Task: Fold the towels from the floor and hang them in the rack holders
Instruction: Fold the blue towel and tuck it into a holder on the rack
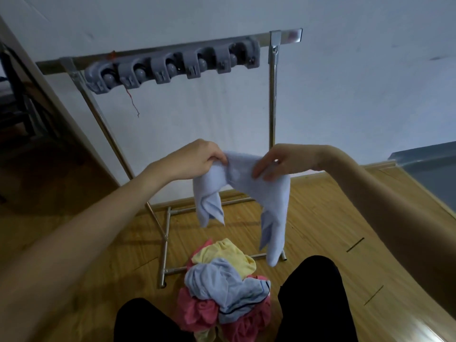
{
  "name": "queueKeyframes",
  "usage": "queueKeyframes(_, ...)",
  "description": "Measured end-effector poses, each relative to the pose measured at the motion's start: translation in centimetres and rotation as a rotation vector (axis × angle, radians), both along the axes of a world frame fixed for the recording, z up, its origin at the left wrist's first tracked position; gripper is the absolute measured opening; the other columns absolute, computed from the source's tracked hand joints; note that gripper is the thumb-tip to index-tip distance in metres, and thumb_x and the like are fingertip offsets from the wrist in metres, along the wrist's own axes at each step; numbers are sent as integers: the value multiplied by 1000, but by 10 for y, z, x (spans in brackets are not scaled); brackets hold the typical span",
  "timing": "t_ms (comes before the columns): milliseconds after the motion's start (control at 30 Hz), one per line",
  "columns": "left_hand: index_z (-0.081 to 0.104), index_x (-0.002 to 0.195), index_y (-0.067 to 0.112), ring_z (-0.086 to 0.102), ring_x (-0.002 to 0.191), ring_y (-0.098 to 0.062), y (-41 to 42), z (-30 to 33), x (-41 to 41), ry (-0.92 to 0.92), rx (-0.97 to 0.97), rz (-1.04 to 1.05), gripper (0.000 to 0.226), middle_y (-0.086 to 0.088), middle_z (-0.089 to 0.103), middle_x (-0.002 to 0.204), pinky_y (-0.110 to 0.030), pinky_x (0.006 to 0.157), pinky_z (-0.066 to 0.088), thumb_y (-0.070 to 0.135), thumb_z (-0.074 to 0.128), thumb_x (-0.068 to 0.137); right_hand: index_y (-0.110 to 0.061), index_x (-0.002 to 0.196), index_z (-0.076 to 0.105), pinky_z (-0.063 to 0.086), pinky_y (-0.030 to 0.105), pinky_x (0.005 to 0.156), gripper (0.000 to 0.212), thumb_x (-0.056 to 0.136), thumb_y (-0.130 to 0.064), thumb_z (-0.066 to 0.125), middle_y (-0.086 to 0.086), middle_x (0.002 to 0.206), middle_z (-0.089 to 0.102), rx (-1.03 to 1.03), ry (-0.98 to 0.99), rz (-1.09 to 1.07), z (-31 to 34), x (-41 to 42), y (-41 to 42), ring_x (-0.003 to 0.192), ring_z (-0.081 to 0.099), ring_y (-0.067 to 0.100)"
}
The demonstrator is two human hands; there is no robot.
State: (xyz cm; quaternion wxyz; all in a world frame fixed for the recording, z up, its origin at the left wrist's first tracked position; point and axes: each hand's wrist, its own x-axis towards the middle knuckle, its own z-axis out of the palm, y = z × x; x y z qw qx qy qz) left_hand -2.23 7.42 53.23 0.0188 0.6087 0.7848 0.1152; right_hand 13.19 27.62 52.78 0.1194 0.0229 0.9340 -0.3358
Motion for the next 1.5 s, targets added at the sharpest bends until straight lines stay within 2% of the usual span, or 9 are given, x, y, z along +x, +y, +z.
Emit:
queueKeyframes(133,54,127,13,54,97,-21,14,6,1,95,57,81,34,-7,50,114,-27,79,42,11,44,95,-18,108,72,42,10,78,25,88,-12,60,-5,106,68,63,207,-160,19,-7,4,97,57,9)
queueKeyframes(233,47,132,9,51,103,-23,26,13,6,176,215,124,43,-9,44,121,-29,84,44,5,53,89,1,104,68,47,40,84,23,86,-5,55,23,106,64,209,375,-211,38,-12,6,100,57,35)
queueKeyframes(300,49,129,6,49,104,-27,35,22,8,261,324,177,45,-12,45,117,-35,85,45,-5,54,85,7,105,63,45,40,84,25,84,-1,52,29,105,59,315,455,-240,48,-17,9,99,54,42)
queueKeyframes(433,49,130,7,46,102,-33,59,48,1,404,445,278,50,-16,46,107,-43,79,47,-12,49,83,1,124,55,32,19,76,43,83,7,45,22,120,49,458,611,-378,65,-29,21,108,50,36)
queueKeyframes(600,44,133,13,51,94,-38,92,84,-12,419,452,338,58,-18,43,111,-43,67,48,-11,50,81,-1,128,49,43,45,88,51,80,11,40,20,126,44,530,725,-463,88,-46,43,106,51,41)
queueKeyframes(767,40,136,16,55,88,-42,116,113,-19,472,438,372,64,-19,46,109,-39,61,35,-11,55,80,-6,130,49,46,48,86,58,75,9,41,16,128,44,566,777,-522,107,-55,61,106,53,41)
queueKeyframes(933,36,136,14,55,93,-41,138,122,-29,501,394,393,64,-19,45,111,-41,66,41,-6,60,81,-7,132,46,46,49,89,55,78,4,43,11,139,40,574,784,-569,110,-68,71,109,53,40)
queueKeyframes(1233,37,135,5,55,98,-40,158,81,-35,476,310,362,64,-21,45,119,-34,64,38,-9,62,78,-6,135,46,44,43,97,58,78,4,45,13,142,41,340,681,-571,77,-84,86,126,46,34)
queueKeyframes(1500,31,142,4,54,98,-33,148,48,-40,486,298,260,62,-19,46,126,-31,64,41,-8,55,85,-6,136,46,47,43,95,58,79,4,49,13,141,45,264,685,-513,34,-85,87,122,49,33)
